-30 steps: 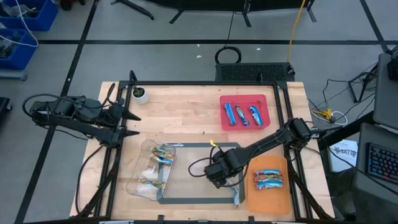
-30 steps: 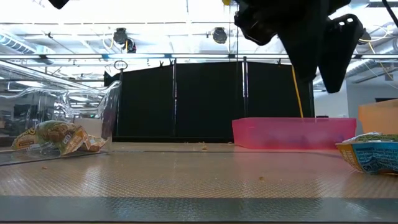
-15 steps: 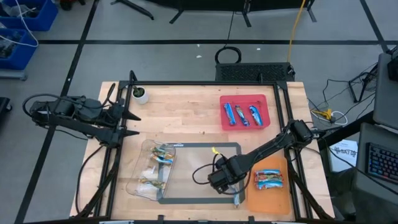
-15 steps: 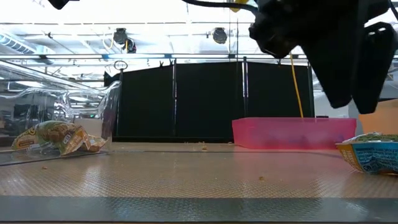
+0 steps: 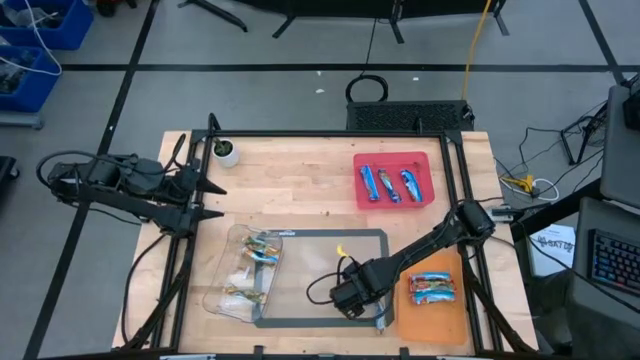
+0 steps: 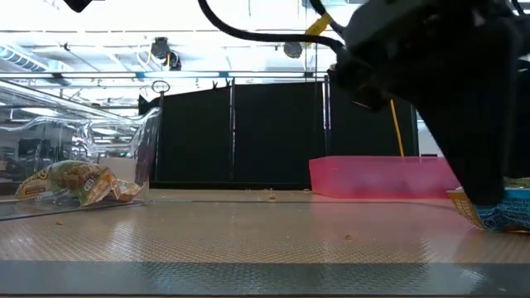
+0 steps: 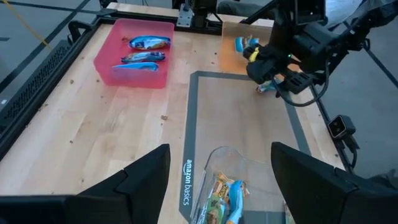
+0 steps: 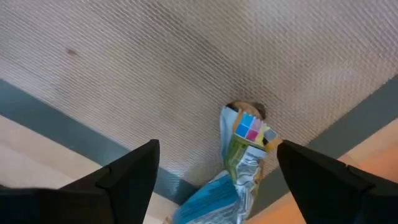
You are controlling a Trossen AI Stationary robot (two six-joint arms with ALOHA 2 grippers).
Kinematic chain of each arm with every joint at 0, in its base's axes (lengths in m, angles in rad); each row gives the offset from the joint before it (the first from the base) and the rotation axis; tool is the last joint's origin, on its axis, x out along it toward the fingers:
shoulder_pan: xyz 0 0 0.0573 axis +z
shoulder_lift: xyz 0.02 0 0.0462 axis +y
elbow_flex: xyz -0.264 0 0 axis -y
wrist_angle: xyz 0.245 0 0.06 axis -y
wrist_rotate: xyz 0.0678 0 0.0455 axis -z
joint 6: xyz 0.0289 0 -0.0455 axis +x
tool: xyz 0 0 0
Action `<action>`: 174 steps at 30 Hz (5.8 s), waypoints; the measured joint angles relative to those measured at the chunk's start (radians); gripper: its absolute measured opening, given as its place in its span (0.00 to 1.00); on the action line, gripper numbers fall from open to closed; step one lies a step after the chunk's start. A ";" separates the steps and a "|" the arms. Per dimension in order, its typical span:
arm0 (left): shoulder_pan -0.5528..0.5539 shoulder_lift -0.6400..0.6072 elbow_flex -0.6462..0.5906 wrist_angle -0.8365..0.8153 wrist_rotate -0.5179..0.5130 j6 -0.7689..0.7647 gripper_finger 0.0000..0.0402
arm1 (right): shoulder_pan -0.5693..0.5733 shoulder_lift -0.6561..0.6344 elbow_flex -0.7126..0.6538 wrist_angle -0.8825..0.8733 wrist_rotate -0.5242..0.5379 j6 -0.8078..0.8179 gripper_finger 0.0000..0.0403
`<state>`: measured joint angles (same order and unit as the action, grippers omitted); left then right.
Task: Pick and place Granola Bars by type
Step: Put the yellow granola bar into the transparent bin
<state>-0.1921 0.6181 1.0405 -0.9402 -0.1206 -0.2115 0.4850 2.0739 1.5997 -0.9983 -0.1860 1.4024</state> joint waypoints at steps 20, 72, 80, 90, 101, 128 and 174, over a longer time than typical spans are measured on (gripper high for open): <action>0.000 -0.012 0.000 0.002 0.034 -0.002 0.71 | 0.007 0.024 0.001 -0.039 -0.020 -0.027 0.35; 0.000 -0.009 0.000 0.102 -0.090 -0.105 0.70 | -0.220 -0.485 0.002 -0.006 0.347 -0.413 0.00; 0.000 -0.009 0.000 0.179 -0.090 -0.106 0.69 | -0.280 -0.511 0.002 0.097 0.344 -0.577 0.00; 0.000 0.040 0.001 0.336 -0.155 -0.104 0.65 | -0.380 -0.511 0.031 0.591 0.338 -0.855 0.00; 0.000 0.184 0.001 0.501 -0.144 -0.085 0.64 | -0.456 -0.511 0.030 0.895 0.255 -0.980 0.00; 0.002 0.421 0.000 0.943 -0.075 -0.165 0.67 | -0.467 -0.511 0.030 1.107 0.155 -1.083 0.00; 0.010 0.470 0.000 1.028 0.002 -0.177 0.05 | -0.444 -0.650 0.030 0.945 0.167 -1.227 0.62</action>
<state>-0.1823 1.0881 1.0405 0.0881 -0.1188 -0.3884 0.0415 1.4239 1.6293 -0.0534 -0.0190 0.1750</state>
